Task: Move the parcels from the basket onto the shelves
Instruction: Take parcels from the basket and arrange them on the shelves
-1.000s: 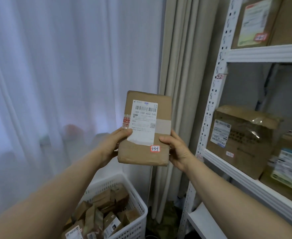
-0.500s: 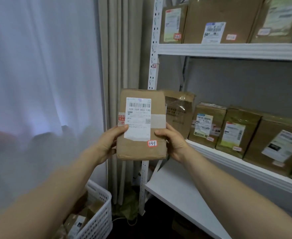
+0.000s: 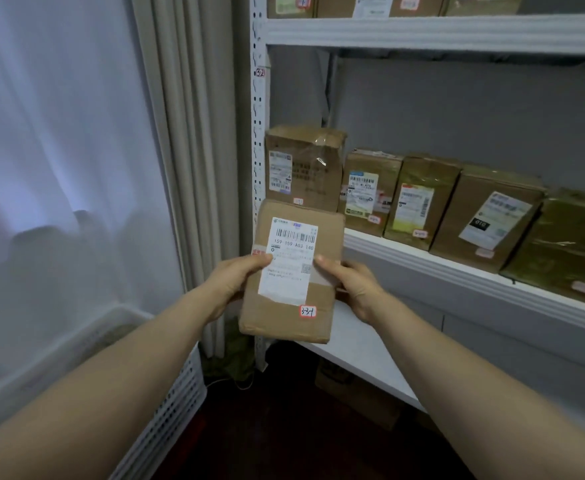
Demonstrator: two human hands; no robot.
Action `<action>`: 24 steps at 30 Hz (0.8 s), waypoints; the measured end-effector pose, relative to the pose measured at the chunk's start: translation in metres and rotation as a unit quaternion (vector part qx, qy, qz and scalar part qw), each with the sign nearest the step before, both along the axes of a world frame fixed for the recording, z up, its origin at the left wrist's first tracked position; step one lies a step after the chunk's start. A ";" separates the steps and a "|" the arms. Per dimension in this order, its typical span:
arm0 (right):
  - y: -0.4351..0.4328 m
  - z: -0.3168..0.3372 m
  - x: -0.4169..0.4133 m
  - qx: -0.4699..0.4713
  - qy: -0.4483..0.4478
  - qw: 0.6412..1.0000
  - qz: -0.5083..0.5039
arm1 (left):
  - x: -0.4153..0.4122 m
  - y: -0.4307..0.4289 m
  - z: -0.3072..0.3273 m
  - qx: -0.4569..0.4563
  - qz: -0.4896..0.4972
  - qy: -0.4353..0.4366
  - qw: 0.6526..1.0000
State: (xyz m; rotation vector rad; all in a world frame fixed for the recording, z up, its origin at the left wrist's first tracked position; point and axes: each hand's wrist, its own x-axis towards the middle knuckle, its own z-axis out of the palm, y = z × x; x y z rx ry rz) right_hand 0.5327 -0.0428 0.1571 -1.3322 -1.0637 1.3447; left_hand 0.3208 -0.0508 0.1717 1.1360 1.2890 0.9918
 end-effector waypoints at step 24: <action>0.068 -0.160 0.035 -0.049 -0.150 0.985 0.073 | 0.066 0.087 -0.159 -0.186 0.118 0.054 0.974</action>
